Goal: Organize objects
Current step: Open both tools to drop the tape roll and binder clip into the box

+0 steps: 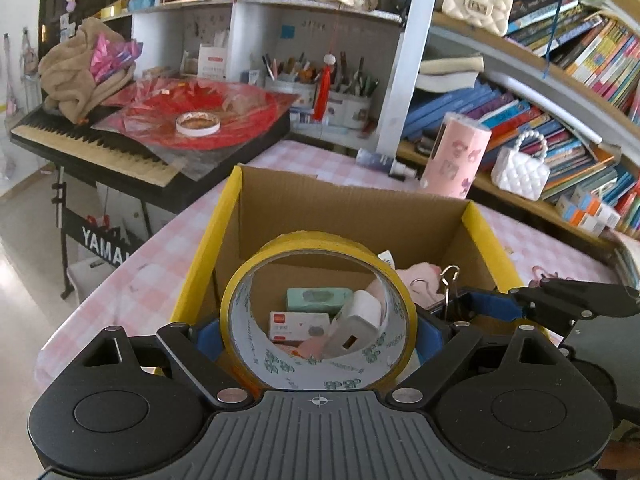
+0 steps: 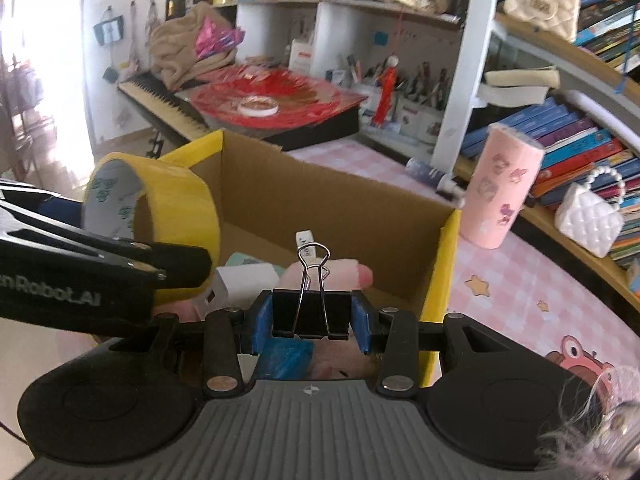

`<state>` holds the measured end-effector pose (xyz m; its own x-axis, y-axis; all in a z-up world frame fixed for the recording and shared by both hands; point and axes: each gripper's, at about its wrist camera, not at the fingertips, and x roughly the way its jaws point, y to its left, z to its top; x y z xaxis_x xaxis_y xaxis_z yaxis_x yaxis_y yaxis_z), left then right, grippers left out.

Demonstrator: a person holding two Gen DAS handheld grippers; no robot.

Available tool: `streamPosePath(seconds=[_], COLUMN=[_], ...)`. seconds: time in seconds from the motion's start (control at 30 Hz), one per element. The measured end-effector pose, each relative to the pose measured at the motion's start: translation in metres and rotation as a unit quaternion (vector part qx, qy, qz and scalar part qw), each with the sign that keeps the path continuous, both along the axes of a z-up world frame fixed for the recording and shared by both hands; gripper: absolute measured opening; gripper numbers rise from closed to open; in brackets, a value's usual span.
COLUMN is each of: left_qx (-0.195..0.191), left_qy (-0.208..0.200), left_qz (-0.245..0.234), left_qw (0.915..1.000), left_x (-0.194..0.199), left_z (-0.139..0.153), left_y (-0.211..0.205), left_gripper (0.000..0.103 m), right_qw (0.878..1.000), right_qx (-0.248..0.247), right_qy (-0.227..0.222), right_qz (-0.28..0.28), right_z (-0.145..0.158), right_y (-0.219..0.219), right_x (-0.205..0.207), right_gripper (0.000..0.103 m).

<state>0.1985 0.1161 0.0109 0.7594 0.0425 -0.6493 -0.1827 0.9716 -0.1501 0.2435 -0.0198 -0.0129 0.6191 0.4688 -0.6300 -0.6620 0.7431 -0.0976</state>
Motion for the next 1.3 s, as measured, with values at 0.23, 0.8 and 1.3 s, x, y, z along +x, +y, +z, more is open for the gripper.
streamPosePath(seconds=[0.23, 0.8, 1.3], left_qx=[-0.009, -0.040, -0.021], left_qy=[-0.021, -0.079, -0.130], left_qz=[-0.010, 0.045, 0.012], left_qw=[0.9997, 0.9951, 0.9913], left_x=[0.001, -0.053, -0.111], left_z=[0.006, 0.021, 0.044], left_y=[-0.002, 0.013, -0.010], left_gripper=[0.094, 0.096, 0.102], right_qw=[0.999, 0.999, 0.991], right_qx=[-0.010, -0.025, 0.062], right_qy=[0.017, 0.028, -0.049], right_qz=[0.030, 0.022, -0.105], right_z=[-0.005, -0.004, 0.047], right_y=[0.007, 0.013, -0.051], right_x=[0.003, 0.005, -0.094], right_gripper=[0.038, 0.059, 0.073])
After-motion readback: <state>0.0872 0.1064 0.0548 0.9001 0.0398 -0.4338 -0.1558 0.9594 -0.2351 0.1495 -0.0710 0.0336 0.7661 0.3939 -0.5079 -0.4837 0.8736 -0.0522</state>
